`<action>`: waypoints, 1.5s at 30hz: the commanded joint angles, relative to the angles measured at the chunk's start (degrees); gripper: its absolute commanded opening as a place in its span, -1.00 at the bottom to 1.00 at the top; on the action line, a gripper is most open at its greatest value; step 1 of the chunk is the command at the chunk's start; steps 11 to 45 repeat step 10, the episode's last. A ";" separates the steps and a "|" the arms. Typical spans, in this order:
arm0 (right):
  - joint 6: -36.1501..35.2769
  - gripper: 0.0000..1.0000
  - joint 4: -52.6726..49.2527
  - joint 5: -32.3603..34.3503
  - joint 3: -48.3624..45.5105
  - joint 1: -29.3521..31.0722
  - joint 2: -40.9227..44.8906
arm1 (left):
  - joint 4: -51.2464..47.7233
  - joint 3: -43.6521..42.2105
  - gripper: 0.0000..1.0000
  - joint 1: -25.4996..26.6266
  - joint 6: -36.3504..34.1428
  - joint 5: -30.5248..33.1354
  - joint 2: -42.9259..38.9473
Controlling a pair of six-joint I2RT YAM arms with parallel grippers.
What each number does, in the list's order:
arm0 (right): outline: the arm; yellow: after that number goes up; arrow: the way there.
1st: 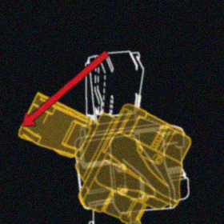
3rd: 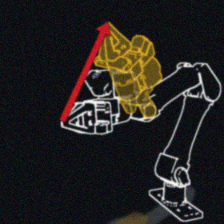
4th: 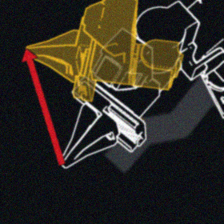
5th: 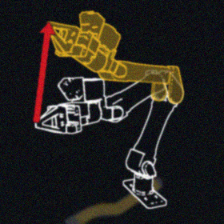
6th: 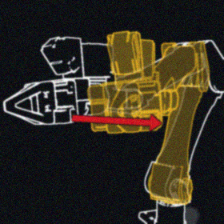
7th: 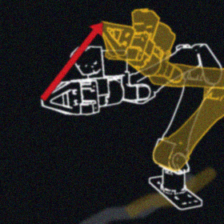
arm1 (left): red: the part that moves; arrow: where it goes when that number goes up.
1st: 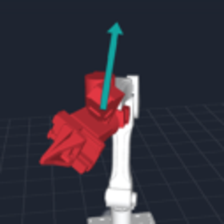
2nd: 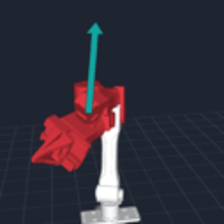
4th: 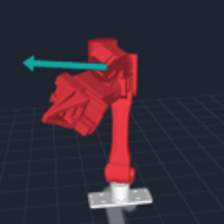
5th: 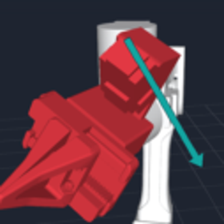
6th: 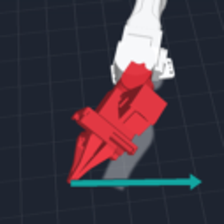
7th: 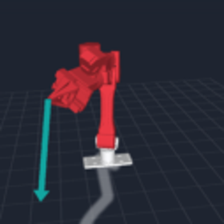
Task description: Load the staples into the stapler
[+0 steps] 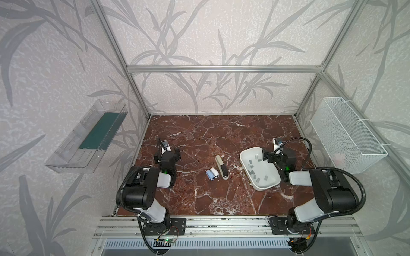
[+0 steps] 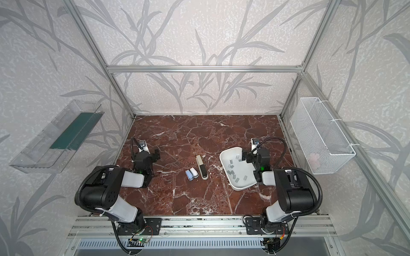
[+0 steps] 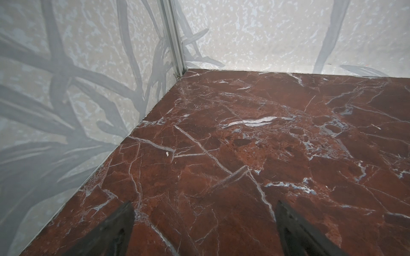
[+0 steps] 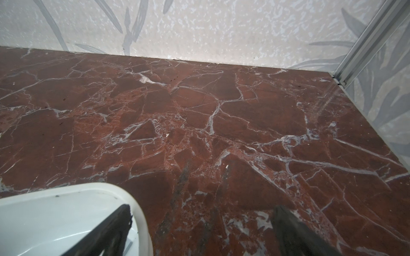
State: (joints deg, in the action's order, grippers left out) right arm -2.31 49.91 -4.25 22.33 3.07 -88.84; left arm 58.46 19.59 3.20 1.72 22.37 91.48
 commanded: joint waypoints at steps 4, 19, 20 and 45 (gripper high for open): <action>-1.03 0.98 -0.58 1.37 0.48 0.33 0.51 | 0.09 0.80 0.98 -0.33 0.57 0.13 -0.78; -1.98 0.98 -1.28 3.57 0.87 1.67 0.46 | 0.10 0.84 0.98 -0.35 0.56 0.09 -0.78; -1.98 0.98 -1.28 3.57 0.87 1.67 0.46 | 0.10 0.84 0.98 -0.35 0.56 0.09 -0.78; -1.98 0.98 -1.28 3.57 0.87 1.67 0.46 | 0.10 0.84 0.98 -0.35 0.56 0.09 -0.78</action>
